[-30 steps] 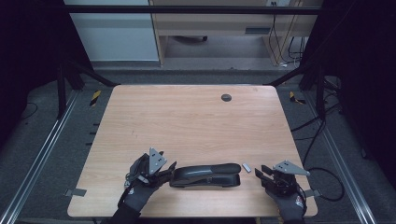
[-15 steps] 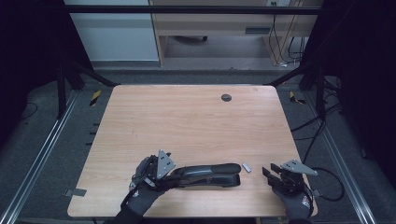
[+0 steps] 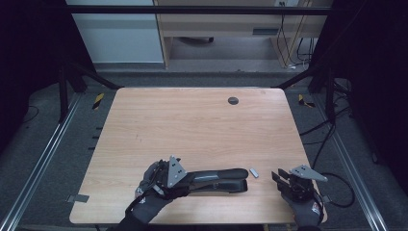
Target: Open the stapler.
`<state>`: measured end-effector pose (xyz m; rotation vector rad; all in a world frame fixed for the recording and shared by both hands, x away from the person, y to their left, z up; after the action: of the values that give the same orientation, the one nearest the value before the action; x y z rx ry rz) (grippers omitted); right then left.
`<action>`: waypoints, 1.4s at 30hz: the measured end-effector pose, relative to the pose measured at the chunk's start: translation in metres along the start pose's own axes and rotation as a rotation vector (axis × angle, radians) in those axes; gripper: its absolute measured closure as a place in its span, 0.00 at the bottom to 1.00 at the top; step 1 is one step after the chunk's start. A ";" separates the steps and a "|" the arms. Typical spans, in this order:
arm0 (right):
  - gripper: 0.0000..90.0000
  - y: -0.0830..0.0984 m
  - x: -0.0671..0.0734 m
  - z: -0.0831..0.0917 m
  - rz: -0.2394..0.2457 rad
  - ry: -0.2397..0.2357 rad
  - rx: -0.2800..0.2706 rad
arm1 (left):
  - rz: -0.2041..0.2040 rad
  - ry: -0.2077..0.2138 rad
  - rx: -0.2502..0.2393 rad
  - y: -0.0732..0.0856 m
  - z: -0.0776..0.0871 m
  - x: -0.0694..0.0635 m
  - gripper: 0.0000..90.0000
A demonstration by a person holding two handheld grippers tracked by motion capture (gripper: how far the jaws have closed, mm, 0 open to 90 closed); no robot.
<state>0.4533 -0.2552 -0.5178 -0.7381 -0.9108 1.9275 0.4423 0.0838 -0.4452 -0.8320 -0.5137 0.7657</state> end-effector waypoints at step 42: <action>0.84 -0.002 0.001 0.003 0.002 0.004 -0.013 | -0.225 0.035 0.056 -0.035 -0.016 -0.059 0.33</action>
<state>0.4514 -0.2549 -0.5144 -0.7507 -0.9213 1.9230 0.4299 0.0158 -0.4332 -0.7201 -0.5419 0.5554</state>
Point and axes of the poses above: each handheld gripper's, and its own axes: z roughly backward along the jaws, y roughly out of its underside, x roughly to its left, the point moved 7 cm from there along -z, roughly forward along the jaws, and after that the axes turned 12 degrees about z, right-handed, at the moved point
